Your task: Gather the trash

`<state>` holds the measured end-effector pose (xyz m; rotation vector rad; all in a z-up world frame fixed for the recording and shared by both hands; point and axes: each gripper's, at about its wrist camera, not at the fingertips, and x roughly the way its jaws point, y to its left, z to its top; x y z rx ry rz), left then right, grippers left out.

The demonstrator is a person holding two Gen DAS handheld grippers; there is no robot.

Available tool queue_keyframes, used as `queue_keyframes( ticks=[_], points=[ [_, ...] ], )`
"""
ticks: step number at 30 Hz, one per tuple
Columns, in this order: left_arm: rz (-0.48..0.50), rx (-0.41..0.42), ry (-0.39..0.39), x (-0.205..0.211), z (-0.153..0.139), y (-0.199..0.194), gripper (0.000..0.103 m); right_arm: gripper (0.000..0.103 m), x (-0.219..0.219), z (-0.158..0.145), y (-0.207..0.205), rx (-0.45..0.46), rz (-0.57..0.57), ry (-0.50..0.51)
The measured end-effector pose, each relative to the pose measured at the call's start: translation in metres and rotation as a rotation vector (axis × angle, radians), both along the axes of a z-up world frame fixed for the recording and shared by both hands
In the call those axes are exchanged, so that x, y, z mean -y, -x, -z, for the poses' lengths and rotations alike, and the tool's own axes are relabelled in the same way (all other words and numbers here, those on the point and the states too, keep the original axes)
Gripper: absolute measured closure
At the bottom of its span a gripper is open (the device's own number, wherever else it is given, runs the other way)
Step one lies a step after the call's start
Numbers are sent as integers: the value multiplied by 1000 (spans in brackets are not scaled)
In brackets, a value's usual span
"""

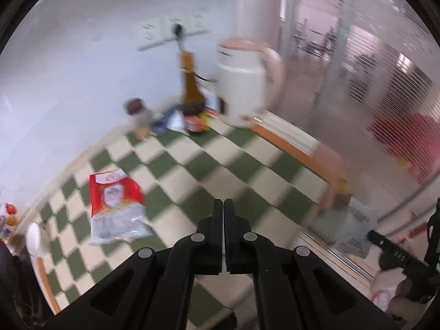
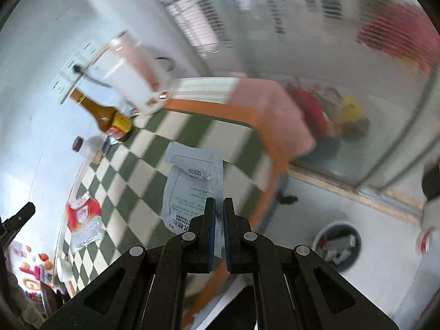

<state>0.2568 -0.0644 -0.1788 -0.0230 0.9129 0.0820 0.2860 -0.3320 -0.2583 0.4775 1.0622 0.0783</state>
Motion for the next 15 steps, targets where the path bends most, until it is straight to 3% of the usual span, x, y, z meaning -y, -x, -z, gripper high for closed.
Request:
queue_keyframes(
  ticks=[3,6,11,13,14,15],
  points=[
    [6,-51,48,15,17,6,103,98,28,14,23,-40,34,-11],
    [-38,-89,80,1,33,11,101,101,36,25,35,-75,13,-36],
    [-216,-123,111,-76,59,24,98,102,-10,22,28,-66,-123,-42],
    [-308,-152,89,-116,71,26,98,102,-37,17,20,-57,-186,-51],
    [-351,-160,91,-138,76,28,94,102,-58,14,11,-51,-227,-51],
    [-395,-159,101,-161,81,32,76,102,-76,10,3,-40,-261,-51]
  ],
)
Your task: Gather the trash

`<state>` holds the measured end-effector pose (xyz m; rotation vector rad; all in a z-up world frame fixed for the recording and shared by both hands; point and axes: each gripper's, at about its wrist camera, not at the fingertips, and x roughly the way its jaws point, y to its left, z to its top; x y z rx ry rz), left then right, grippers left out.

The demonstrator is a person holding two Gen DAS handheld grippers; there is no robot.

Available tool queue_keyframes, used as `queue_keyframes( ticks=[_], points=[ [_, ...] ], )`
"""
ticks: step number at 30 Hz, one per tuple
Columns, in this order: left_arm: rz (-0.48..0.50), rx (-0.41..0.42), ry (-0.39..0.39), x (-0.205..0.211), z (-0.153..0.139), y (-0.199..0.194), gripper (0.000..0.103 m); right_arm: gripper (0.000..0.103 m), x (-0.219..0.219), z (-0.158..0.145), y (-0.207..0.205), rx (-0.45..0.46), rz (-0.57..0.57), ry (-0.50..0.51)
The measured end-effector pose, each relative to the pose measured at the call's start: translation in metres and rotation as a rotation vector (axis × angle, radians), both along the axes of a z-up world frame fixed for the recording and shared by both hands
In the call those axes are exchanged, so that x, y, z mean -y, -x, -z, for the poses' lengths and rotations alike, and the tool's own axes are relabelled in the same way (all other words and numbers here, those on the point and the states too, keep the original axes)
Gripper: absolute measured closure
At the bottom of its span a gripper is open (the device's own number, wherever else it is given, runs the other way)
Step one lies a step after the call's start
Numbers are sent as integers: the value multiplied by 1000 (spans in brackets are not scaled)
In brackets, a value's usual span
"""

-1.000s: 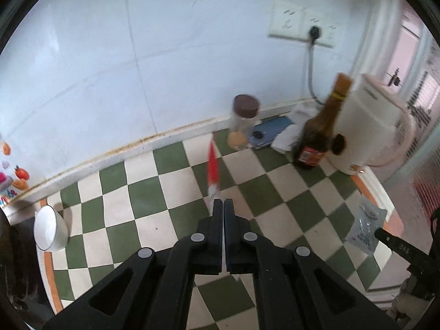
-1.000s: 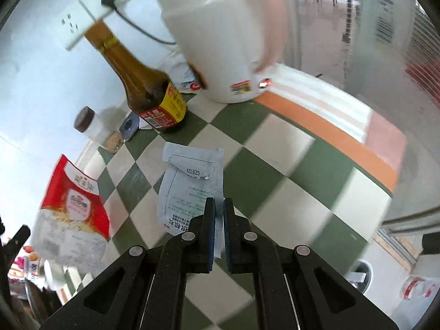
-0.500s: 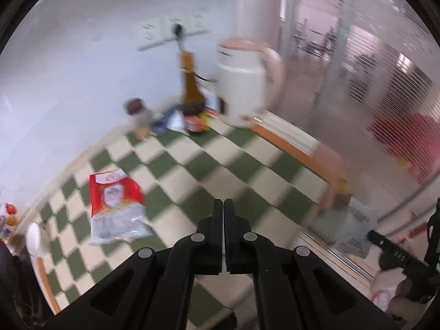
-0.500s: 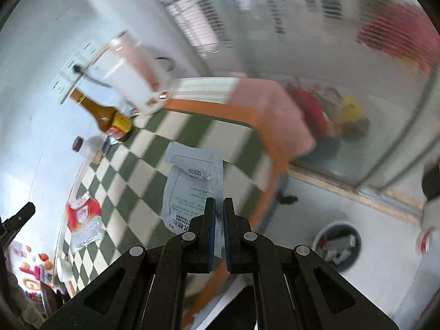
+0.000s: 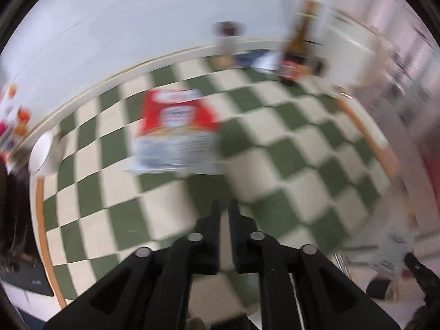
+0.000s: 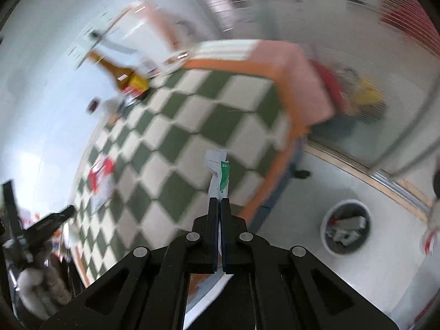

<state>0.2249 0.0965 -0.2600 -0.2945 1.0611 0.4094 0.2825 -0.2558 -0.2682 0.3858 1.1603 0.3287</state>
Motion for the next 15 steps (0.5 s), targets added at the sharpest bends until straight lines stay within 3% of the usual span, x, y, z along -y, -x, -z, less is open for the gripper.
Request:
queue_keyframes(
  ticks=[1,2,3,5,7,9,12,15],
  points=[
    [-47,1,5,-23,4,4,59,102,-16,-4,-7,11,-25,-3],
    [-83,3,14,-40,9,7,17,102,-34,-8,-15,19,-51,-5],
    [-125,10,31,-61,14,11,0,102,-53,-12,-23,22,-78,-8],
    [-186,28,112,-97,26,16,0,102,-96,-13,-43,15,-131,-21],
    [-271,25,257,-132,50,20,1,102,-130,-10,-60,8,-171,-7],
    [-345,38,412,-155,74,23,1,102,-165,3,-78,-16,-198,15],
    [-408,45,578,-170,101,19,2,102,-196,26,-98,-72,-207,36],
    [-410,55,626,-172,111,3,2,102,-215,49,-114,-129,-203,58]
  ],
)
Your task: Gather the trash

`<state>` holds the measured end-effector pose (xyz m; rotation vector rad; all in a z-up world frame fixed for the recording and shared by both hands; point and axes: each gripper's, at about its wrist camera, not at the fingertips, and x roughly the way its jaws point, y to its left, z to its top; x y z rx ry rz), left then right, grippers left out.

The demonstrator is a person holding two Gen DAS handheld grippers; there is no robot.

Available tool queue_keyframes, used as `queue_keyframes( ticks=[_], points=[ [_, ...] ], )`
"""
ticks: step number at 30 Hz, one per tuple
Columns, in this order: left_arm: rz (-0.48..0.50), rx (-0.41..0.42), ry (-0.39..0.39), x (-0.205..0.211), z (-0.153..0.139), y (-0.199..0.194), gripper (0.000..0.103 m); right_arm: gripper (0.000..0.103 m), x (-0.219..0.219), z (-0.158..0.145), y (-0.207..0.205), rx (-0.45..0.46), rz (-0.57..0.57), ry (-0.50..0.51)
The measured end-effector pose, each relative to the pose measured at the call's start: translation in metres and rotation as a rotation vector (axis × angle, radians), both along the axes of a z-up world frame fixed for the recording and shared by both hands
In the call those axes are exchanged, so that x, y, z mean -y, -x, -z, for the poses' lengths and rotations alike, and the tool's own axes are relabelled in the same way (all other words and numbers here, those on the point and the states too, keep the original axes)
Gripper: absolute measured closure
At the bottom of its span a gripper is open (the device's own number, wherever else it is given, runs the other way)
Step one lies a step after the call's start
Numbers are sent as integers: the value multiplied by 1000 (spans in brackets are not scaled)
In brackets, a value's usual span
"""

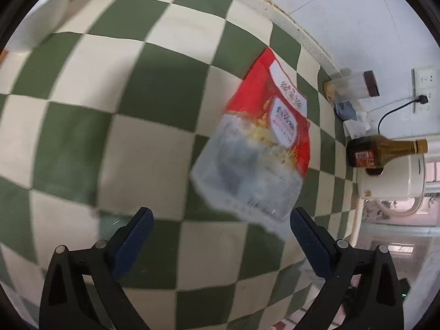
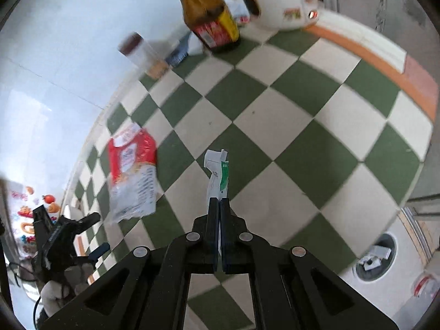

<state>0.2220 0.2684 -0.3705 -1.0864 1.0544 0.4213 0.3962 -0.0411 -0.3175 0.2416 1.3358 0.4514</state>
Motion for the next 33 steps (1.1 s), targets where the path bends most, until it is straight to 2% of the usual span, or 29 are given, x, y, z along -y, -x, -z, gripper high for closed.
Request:
queue_keyframes(
  ticks=[2,4,6,9,14,21,26,33],
  points=[
    [10,-5,-1,0,3,-14,4,102,-6,12,-8,-26,4,15],
    [24,-30,-31,0,4,-30,25,102,-11,21,-13,-43,5,29],
    [56,-91,-86,2,7,-46,69,102,-12,27,-16,-53,9,34],
    [95,-145,-192,9,4,-62,95,102,-11,32,-20,-63,23,33],
    [153,-109,-320,21,-27,-67,100,102,3,21,-20,-46,44,-4],
    [271,5,-509,52,-107,-67,102,102,44,-11,-20,7,110,-81],
    [339,80,-614,80,-163,-71,102,102,83,-34,-18,72,172,-121],
    [472,157,-706,147,-211,-69,102,102,162,-50,4,116,309,-199]
  ],
)
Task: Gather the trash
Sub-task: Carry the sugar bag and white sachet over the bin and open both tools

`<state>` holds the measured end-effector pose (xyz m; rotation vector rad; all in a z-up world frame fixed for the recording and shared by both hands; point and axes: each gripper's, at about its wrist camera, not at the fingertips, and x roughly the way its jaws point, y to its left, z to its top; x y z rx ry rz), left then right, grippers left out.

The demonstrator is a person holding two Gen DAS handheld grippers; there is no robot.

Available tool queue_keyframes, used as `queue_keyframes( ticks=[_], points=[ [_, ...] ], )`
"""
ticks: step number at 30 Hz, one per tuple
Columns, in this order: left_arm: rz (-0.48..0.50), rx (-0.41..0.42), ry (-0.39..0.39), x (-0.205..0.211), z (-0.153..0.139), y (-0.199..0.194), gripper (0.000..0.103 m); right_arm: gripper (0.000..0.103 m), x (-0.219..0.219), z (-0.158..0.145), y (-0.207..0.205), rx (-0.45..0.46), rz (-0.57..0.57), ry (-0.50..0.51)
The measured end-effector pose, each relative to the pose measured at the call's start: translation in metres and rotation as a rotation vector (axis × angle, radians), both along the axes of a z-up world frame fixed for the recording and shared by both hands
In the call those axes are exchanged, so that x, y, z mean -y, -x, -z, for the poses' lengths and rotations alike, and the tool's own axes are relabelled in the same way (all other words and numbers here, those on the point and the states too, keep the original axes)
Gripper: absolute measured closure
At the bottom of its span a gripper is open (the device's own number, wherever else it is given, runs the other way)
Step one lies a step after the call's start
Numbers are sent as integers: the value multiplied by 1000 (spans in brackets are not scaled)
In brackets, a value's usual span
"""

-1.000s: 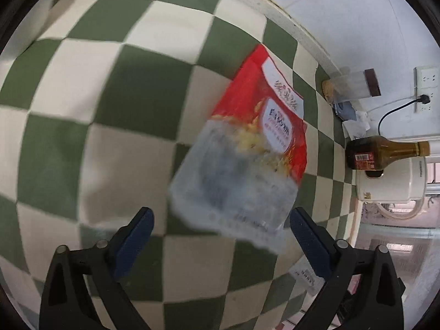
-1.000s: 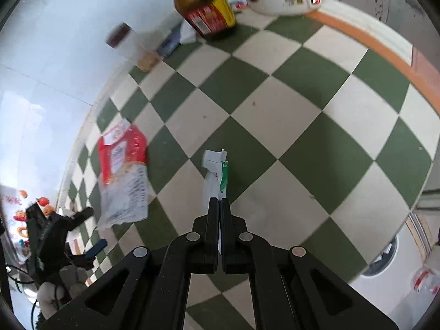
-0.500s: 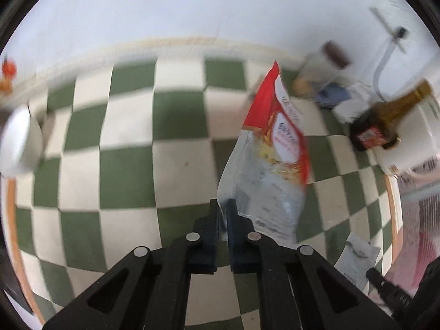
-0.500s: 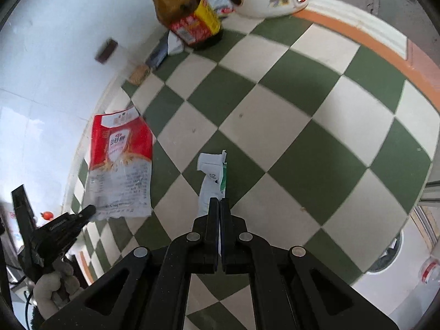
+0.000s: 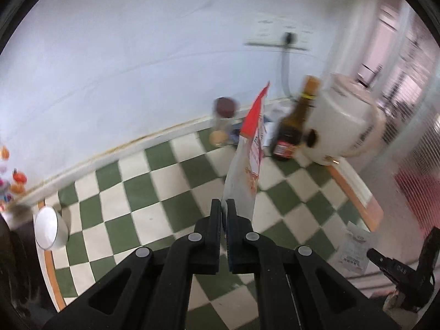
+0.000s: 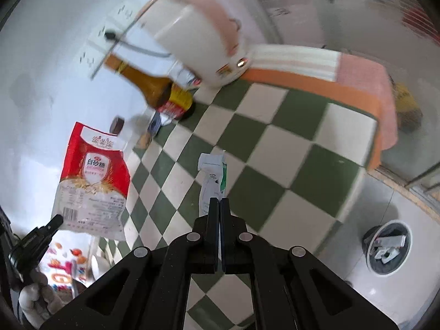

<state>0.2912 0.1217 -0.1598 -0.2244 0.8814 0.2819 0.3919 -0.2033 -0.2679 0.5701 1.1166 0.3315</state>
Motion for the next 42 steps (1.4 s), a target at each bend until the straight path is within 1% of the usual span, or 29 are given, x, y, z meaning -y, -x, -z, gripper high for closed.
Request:
queue_keyframes(
  ticks=[4,8,12,13,17,20,23,26,28,29,30,32,33,35,36,38,39,40,41,42],
  points=[
    [133,3,-18,65,-12,5,102,102,49,2,32,8,73,-11],
    [304,-21,10,146,-9,6,102,102,114,18,78,-17,175,5],
    [491,-83,39,240,11,8,102,102,183,42,133,-68,293,38],
    [530,-102,48,260,19,9,102,102,206,51,152,-90,337,50],
    [693,-196,70,347,63,19,102,102,275,88,213,-176,479,78],
    [795,-300,82,405,117,25,102,102,317,125,251,-248,570,91],
    [874,-409,66,456,187,33,102,102,356,181,283,-328,655,93],
    [922,-532,42,495,274,36,102,102,382,250,301,-397,710,82],
    [945,-610,16,516,338,37,102,102,393,300,305,-439,733,62],
    [947,-645,-1,524,370,36,102,102,398,331,304,-463,738,55],
    [955,-688,-14,533,407,35,102,102,401,360,303,-483,740,51],
    [959,-758,-39,547,468,32,102,102,404,415,297,-518,730,45],
    [970,-796,-48,555,501,30,102,102,405,436,296,-531,723,51],
    [980,-850,-81,569,555,27,102,102,407,493,290,-571,703,52],
    [991,-883,-93,577,584,26,102,102,408,512,287,-586,693,53],
    [997,-930,-119,591,625,25,101,102,409,560,282,-623,672,58],
    [1008,-948,-130,600,643,27,101,102,409,579,283,-636,663,59],
    [1017,-956,-139,606,656,25,101,102,409,593,281,-645,658,59],
    [1030,-963,-150,612,667,28,98,102,408,611,279,-655,649,59],
    [1041,-963,-169,621,675,29,95,102,407,622,276,-659,643,57]
  ],
)
